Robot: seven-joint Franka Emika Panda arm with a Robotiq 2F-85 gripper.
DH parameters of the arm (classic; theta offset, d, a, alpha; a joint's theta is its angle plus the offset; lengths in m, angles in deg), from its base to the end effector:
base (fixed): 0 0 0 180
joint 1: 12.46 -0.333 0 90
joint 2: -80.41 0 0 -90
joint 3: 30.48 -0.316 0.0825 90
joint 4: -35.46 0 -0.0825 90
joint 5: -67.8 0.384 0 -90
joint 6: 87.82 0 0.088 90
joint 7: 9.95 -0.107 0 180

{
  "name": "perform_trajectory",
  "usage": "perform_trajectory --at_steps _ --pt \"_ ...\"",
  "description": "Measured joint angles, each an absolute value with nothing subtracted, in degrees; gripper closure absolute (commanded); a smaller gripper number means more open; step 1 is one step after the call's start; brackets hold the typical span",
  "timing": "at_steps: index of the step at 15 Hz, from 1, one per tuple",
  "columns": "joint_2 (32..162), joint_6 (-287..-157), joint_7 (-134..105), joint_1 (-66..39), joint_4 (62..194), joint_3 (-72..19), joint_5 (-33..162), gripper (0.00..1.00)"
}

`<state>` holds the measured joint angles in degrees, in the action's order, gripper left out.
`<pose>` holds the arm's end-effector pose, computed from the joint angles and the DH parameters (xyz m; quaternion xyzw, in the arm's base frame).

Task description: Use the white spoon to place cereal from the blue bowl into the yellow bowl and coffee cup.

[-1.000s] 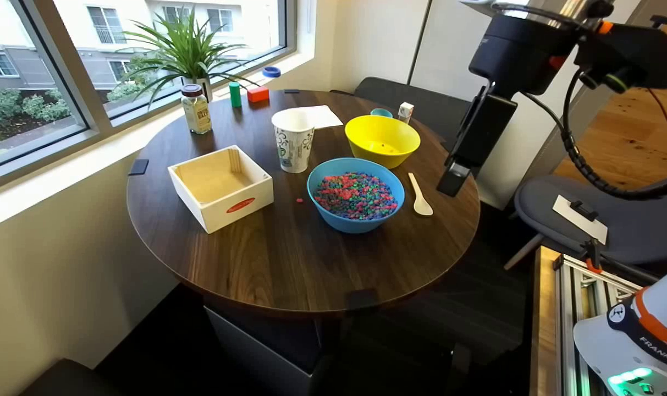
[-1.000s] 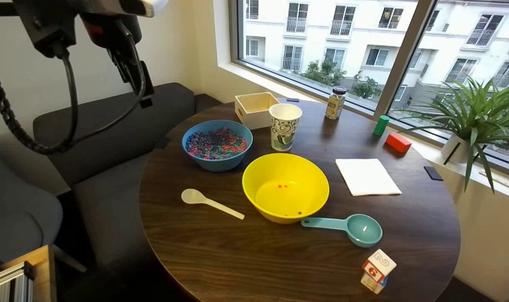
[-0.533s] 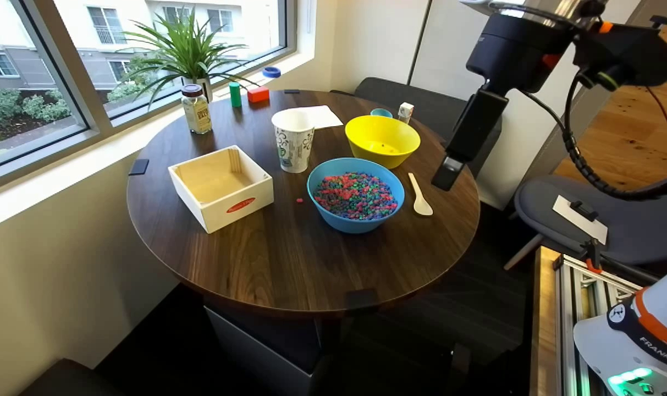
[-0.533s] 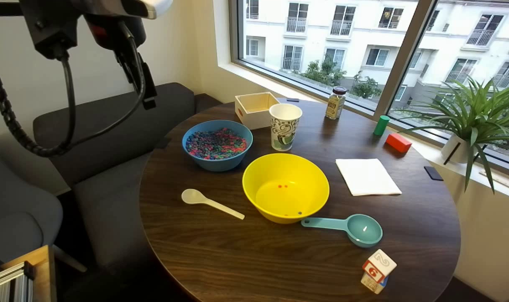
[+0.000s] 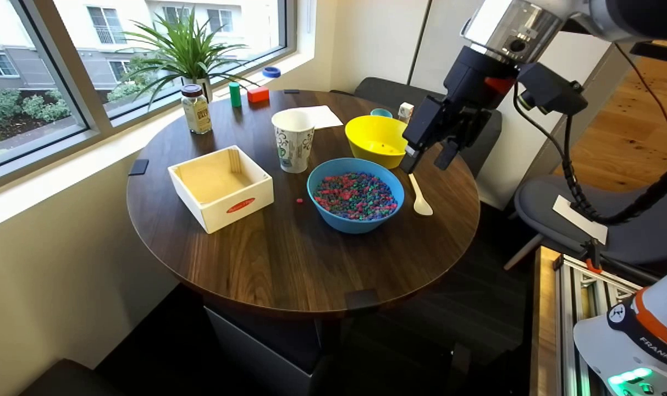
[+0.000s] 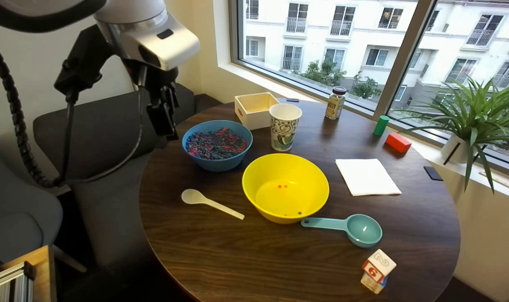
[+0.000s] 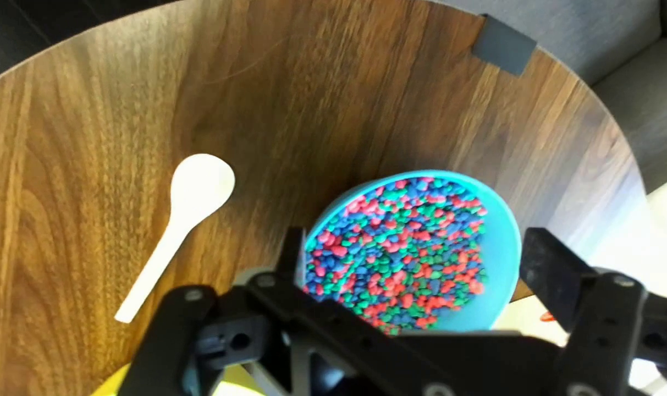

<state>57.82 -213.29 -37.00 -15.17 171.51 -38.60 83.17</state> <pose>0.4390 0.0976 0.4917 -0.9687 0.2072 -0.0696 0.1179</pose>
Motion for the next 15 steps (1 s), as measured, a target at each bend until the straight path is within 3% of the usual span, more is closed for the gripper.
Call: perform_trajectory --at_steps 8,15 --pt "59.57 -215.4 -55.69 -9.34 175.3 -39.57 74.45 0.0" --pt "61.62 -215.4 -57.18 -8.99 174.91 -39.55 72.74 0.0"
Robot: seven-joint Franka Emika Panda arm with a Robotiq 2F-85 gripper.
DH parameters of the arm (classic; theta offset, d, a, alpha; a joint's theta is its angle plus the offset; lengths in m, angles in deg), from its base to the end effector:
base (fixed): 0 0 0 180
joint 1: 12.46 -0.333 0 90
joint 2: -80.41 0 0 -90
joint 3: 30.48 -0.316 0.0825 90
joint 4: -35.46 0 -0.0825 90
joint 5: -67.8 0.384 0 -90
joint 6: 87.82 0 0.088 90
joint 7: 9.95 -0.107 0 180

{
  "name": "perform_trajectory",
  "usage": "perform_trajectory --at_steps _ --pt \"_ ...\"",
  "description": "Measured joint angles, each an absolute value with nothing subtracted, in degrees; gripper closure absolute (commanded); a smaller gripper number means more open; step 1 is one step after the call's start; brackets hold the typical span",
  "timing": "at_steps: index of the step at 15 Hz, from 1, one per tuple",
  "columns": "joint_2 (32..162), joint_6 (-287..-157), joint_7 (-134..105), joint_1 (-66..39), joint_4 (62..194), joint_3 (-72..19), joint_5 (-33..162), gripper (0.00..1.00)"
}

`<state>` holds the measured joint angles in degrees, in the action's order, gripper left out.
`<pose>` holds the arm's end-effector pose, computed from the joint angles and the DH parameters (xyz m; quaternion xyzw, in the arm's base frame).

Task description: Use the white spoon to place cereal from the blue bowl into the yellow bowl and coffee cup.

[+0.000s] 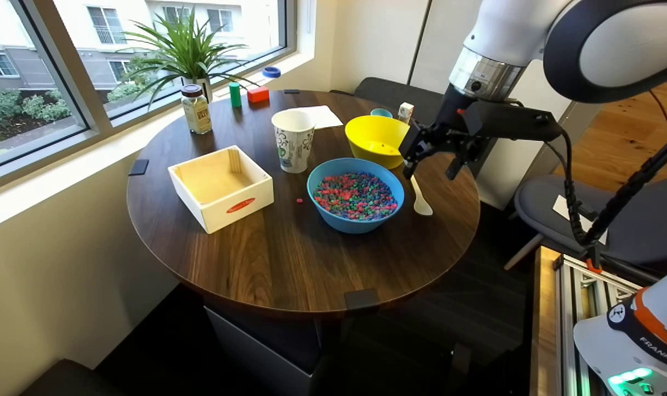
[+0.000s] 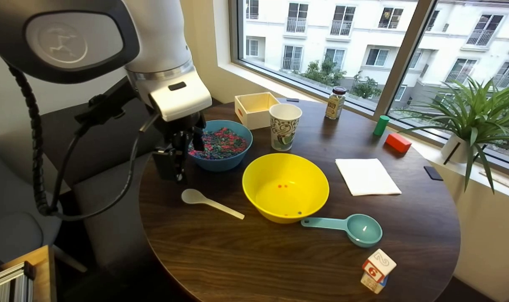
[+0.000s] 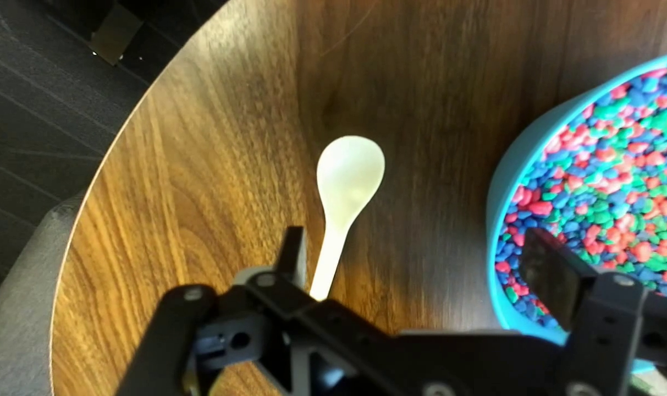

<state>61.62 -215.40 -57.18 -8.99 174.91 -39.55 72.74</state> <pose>0.4469 0.0480 0.4364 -0.9232 0.3797 -0.0484 0.0353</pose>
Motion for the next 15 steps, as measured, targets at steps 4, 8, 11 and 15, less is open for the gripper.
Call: perform_trajectory --at_steps 4,8,11,15 --pt "62.55 -215.4 -64.16 -7.55 174.8 -39.35 69.39 0.0" --pt "65.25 -213.93 -71.39 -5.97 173.75 -39.21 62.52 0.0" --pt "68.18 -212.85 -72.66 -5.96 172.16 -38.8 59.7 0.0" --pt "71.85 -212.77 -72.54 -6.53 169.76 -38.06 57.95 0.0"
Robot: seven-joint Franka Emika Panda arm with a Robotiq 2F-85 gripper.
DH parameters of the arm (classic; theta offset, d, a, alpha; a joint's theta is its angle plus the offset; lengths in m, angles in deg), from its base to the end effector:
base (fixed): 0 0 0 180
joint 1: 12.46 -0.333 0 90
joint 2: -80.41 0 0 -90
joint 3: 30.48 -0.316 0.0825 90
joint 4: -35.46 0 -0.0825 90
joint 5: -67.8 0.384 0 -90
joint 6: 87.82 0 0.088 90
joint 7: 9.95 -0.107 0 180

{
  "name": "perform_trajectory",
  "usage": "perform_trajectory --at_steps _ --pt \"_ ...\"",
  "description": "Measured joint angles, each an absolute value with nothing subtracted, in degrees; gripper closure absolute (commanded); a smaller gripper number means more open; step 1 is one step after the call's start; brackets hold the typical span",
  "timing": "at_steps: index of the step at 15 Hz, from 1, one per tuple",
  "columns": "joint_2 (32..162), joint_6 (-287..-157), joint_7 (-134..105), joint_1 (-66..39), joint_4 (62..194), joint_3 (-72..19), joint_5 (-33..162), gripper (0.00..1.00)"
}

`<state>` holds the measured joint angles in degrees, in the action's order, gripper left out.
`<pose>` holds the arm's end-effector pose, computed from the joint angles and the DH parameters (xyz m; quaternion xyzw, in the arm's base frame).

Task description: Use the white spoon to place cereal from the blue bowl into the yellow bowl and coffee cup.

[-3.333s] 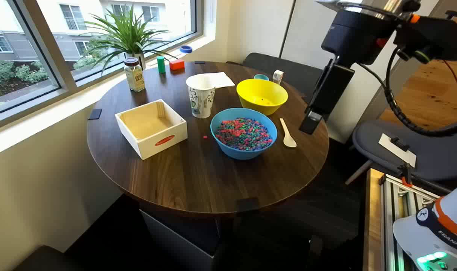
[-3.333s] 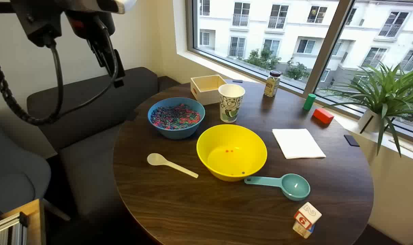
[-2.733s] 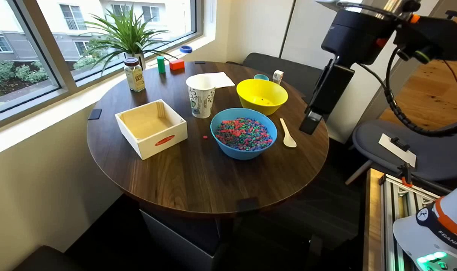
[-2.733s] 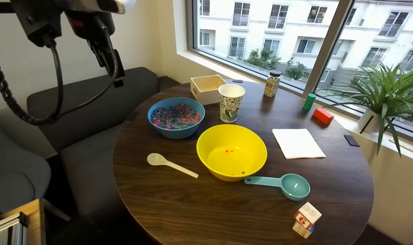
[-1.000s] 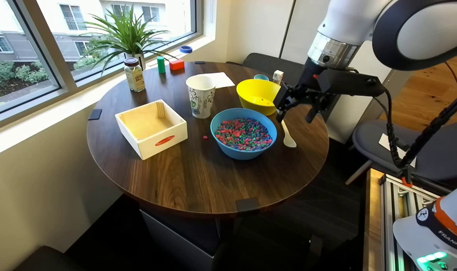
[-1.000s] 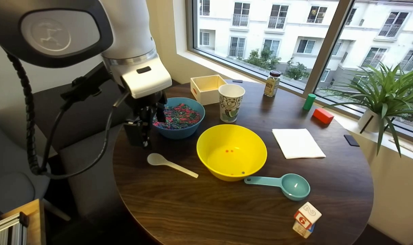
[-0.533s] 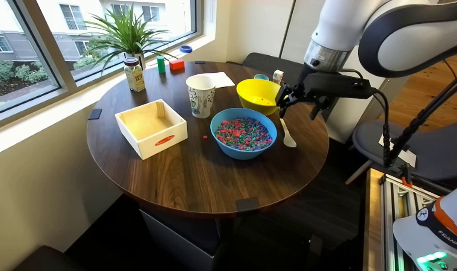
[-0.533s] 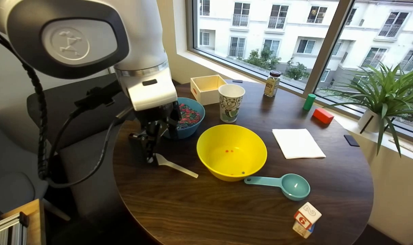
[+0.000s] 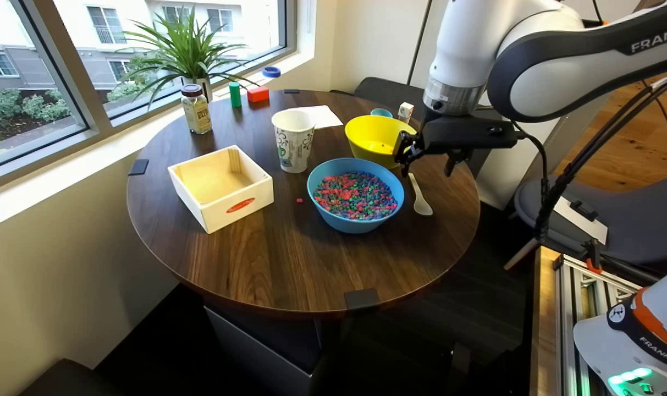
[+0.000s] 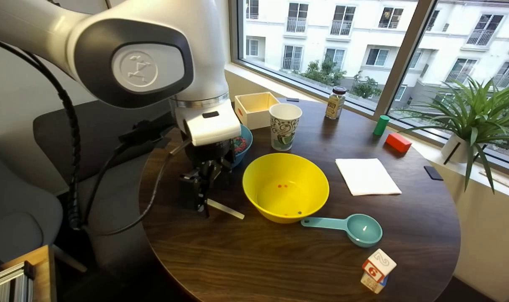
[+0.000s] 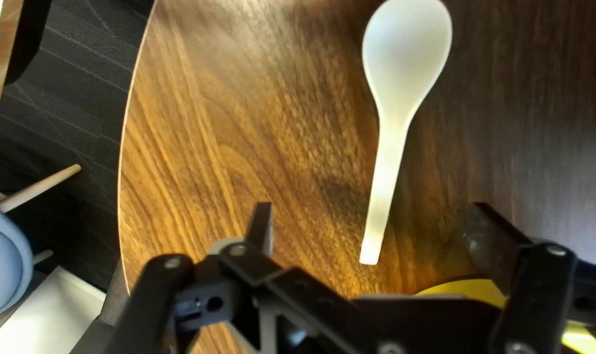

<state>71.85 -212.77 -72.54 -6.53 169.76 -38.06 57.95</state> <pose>0.4813 0.0079 0.3922 0.8829 -0.4627 0.0356 0.0718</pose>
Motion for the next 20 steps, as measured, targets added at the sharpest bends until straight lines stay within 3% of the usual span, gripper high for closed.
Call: perform_trajectory --at_steps 12,13,15,17,19,20 --pt "78.06 -212.77 -72.53 -9.51 165.93 -36.13 56.39 0.02" --pt "78.28 -212.77 -72.53 -9.69 165.91 -35.97 56.31 0.07" --pt "78.64 -212.77 -72.56 -9.98 165.9 -35.73 56.19 0.34" --pt "78.84 -212.77 -72.62 -10.23 165.9 -35.53 55.94 0.51" --pt "78.87 -212.77 -72.66 -10.44 165.62 -35.45 55.87 0.6" --pt "78.87 -212.77 -72.7 -10.56 165.5 -35.41 55.81 0.74"
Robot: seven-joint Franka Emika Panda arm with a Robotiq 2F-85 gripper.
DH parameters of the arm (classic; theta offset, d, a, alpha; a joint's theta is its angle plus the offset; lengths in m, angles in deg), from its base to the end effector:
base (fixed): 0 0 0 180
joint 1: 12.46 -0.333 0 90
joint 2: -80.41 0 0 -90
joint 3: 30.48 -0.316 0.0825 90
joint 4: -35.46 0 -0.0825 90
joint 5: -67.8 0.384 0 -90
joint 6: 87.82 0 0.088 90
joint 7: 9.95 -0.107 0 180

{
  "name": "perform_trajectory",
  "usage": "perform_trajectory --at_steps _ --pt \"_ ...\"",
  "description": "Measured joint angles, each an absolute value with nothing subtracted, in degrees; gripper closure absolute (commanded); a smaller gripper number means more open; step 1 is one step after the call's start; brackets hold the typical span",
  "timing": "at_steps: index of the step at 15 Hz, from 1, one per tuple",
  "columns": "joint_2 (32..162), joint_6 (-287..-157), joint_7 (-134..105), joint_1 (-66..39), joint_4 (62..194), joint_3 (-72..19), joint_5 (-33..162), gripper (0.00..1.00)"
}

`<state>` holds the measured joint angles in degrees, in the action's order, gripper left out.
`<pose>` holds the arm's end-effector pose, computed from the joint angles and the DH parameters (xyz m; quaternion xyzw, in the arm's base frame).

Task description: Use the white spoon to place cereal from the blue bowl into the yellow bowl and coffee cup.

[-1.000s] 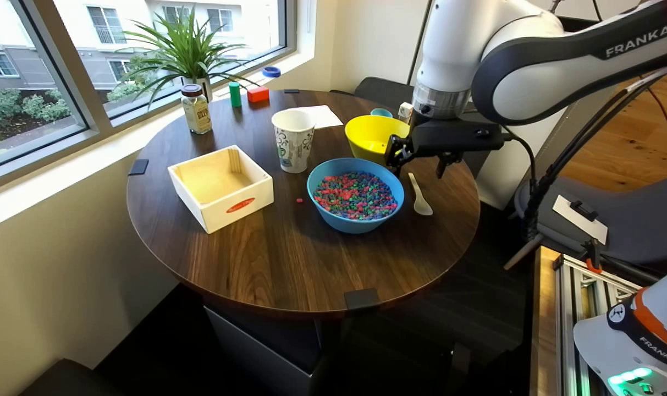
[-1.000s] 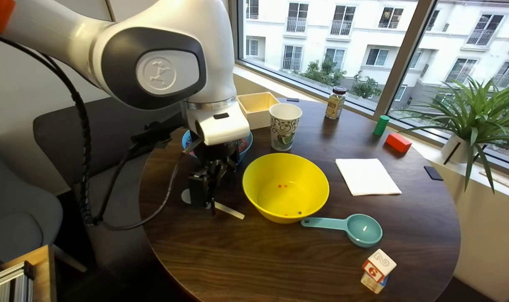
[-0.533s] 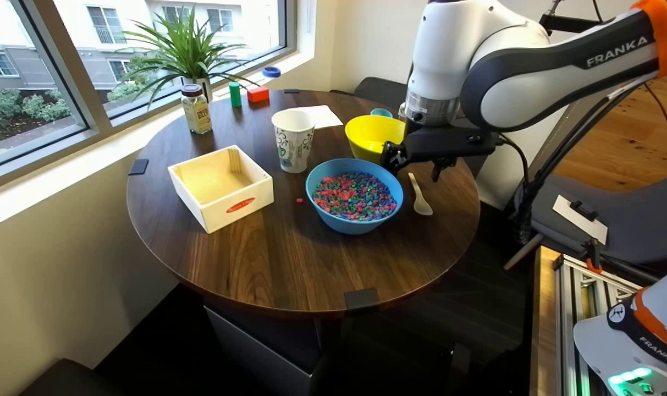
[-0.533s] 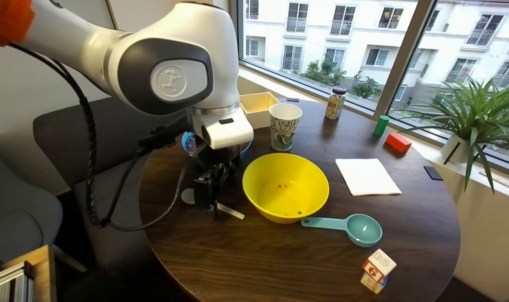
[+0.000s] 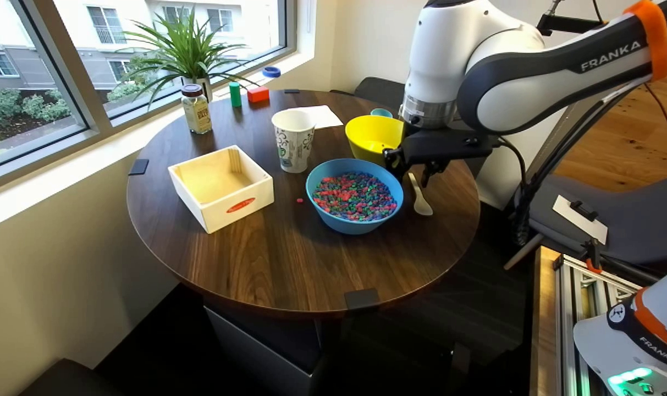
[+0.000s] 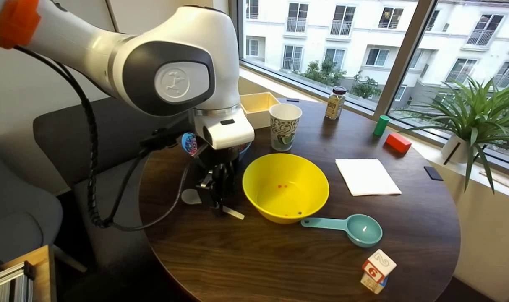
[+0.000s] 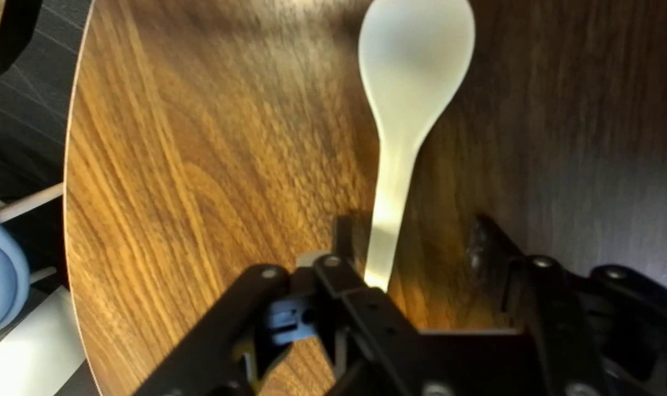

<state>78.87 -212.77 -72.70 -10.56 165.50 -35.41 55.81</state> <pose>0.5073 0.0192 0.3650 0.8931 -0.4408 0.0201 0.0880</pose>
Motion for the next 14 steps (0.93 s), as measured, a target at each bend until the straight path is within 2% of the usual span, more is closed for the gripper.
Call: perform_trajectory --at_steps 3,4,6,14 --pt "78.91 -212.77 -72.96 -10.79 165.3 -35.33 55.51 0.96" --pt "78.92 -212.78 -73.04 -10.82 165.28 -35.31 55.41 1.0" --pt "79.0 -212.77 -73.37 -10.89 165.27 -35.2 55.18 0.97" --pt "78.33 -212.71 -77.15 -11.6 165.47 -35.09 54.95 0.97"
